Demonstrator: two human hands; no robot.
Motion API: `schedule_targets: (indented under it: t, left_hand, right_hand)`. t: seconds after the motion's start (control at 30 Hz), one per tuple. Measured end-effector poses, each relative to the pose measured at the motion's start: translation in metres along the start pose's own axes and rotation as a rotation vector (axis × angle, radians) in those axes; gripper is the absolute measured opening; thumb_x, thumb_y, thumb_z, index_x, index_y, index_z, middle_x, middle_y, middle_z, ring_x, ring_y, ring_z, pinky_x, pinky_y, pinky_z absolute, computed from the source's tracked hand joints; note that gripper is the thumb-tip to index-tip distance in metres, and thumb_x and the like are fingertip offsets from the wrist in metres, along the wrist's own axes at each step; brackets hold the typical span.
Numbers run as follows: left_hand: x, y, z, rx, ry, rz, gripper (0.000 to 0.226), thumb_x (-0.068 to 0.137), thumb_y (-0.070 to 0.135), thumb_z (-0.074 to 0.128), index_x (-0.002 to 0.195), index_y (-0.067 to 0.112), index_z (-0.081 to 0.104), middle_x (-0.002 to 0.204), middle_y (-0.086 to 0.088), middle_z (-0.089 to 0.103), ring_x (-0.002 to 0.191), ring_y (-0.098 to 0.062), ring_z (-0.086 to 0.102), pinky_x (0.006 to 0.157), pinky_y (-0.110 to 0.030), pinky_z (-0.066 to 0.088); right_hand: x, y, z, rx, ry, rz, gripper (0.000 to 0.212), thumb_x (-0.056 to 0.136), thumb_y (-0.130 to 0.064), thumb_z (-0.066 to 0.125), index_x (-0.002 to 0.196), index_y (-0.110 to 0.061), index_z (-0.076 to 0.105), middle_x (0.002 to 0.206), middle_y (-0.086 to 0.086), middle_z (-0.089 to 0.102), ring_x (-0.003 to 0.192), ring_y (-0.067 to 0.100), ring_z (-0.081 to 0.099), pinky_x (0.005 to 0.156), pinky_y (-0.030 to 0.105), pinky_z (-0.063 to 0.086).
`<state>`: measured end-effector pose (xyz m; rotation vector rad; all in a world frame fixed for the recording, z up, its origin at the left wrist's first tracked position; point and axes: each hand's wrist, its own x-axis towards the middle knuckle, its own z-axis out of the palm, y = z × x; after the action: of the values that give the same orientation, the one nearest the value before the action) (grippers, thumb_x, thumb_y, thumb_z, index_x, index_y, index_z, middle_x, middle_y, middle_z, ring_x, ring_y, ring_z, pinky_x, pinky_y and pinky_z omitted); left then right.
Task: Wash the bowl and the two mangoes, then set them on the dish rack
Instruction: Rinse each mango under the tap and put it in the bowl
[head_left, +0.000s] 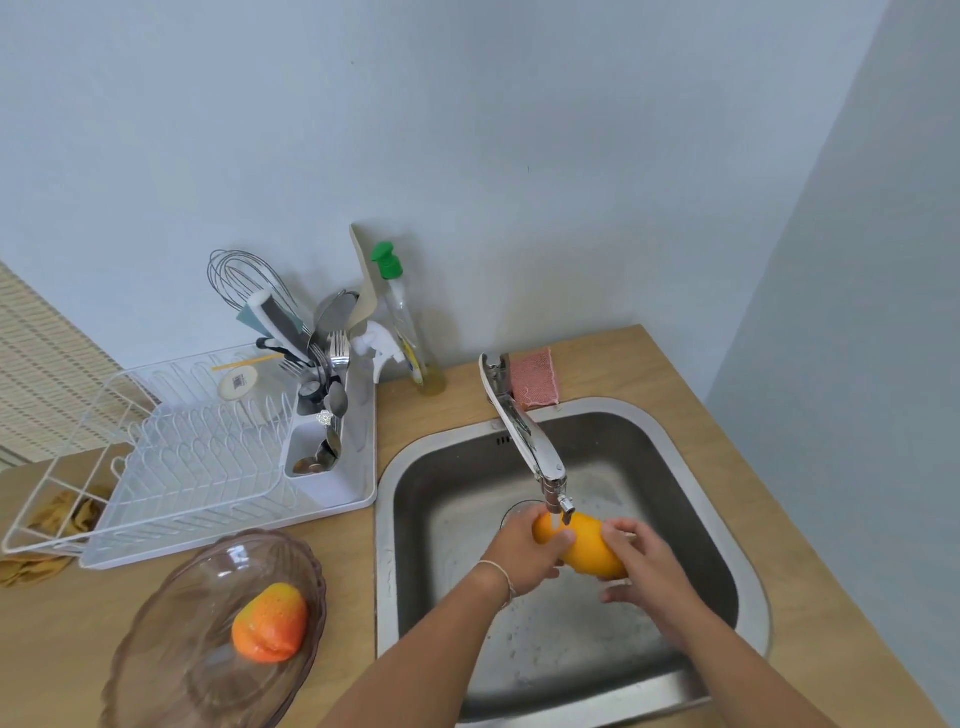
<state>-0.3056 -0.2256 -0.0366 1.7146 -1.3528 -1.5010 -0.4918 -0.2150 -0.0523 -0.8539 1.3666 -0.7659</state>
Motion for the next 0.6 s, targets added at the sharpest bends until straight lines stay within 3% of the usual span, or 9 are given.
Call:
schedule_targets:
  t: [0.1,0.23,0.3,0.37,0.43,0.5,0.6]
  left_hand:
    - [0.001,-0.003,-0.01,-0.194,0.133,-0.038,0.018,0.093,0.03,0.065,0.109,0.024,0.063,0.108,-0.016,0.067,0.082,-0.028,0.073,0.075,-0.039,0.062]
    - [-0.003,-0.008,-0.026,-0.263,0.172,-0.105,0.018,0.095,0.025,0.061,0.097,0.007,0.063,0.092,-0.021,0.065,0.081,-0.036,0.073,0.071,-0.041,0.062]
    - [-0.008,-0.011,-0.033,-0.313,0.18,-0.129,0.011,0.098,0.018,0.058,0.092,0.008,0.061,0.091,-0.021,0.062,0.079,-0.038,0.073,0.074,-0.046,0.062]
    - [-0.012,-0.012,-0.038,-0.349,0.188,-0.138,0.008,0.099,0.013,0.056,0.105,0.014,0.061,0.101,-0.021,0.066,0.08,-0.035,0.074,0.071,-0.039,0.062]
    - [-0.018,-0.016,-0.042,-0.328,0.218,-0.128,0.022,0.098,0.014,0.057,0.12,0.015,0.06,0.104,-0.015,0.07,0.078,-0.027,0.075,0.067,-0.032,0.061]
    - [-0.021,-0.019,-0.043,-0.272,0.247,-0.111,0.025,0.098,0.021,0.059,0.118,0.007,0.063,0.096,-0.013,0.072,0.076,-0.026,0.075,0.071,-0.035,0.062]
    - [-0.024,-0.022,-0.044,-0.215,0.285,-0.102,0.035,0.095,0.035,0.062,0.116,0.007,0.064,0.094,-0.014,0.071,0.073,-0.026,0.075,0.072,-0.041,0.063]
  right_hand:
    - [0.003,0.0,0.007,0.059,-0.079,-0.067,0.059,0.074,-0.044,0.084,0.124,-0.027,0.059,0.12,0.013,0.061,0.084,0.032,0.072,0.079,0.051,0.062]
    - [0.008,-0.005,0.022,-0.06,-0.094,-0.128,0.051,0.087,-0.035,0.074,0.135,-0.029,0.057,0.122,0.002,0.064,0.097,0.021,0.073,0.086,0.039,0.061]
    - [0.01,-0.005,0.028,-0.098,-0.086,-0.104,0.047,0.093,-0.037,0.067,0.138,-0.027,0.057,0.118,0.001,0.067,0.096,0.019,0.074,0.087,0.038,0.061]
    - [0.009,-0.004,0.034,-0.121,-0.048,-0.068,0.04,0.097,-0.042,0.059,0.131,-0.021,0.062,0.106,0.006,0.073,0.086,0.021,0.076,0.085,0.04,0.062]
    - [0.006,-0.004,0.039,-0.133,-0.004,0.003,0.042,0.099,-0.049,0.05,0.113,-0.014,0.068,0.088,0.012,0.077,0.076,0.025,0.076,0.079,0.043,0.063]
    - [0.003,-0.005,0.043,-0.128,0.02,0.098,0.057,0.1,-0.056,0.042,0.097,-0.006,0.068,0.073,0.017,0.076,0.068,0.029,0.074,0.074,0.046,0.064]
    - [0.004,-0.002,0.047,-0.117,0.021,0.156,0.064,0.099,-0.058,0.043,0.093,0.001,0.068,0.072,0.022,0.074,0.064,0.031,0.072,0.071,0.048,0.064]
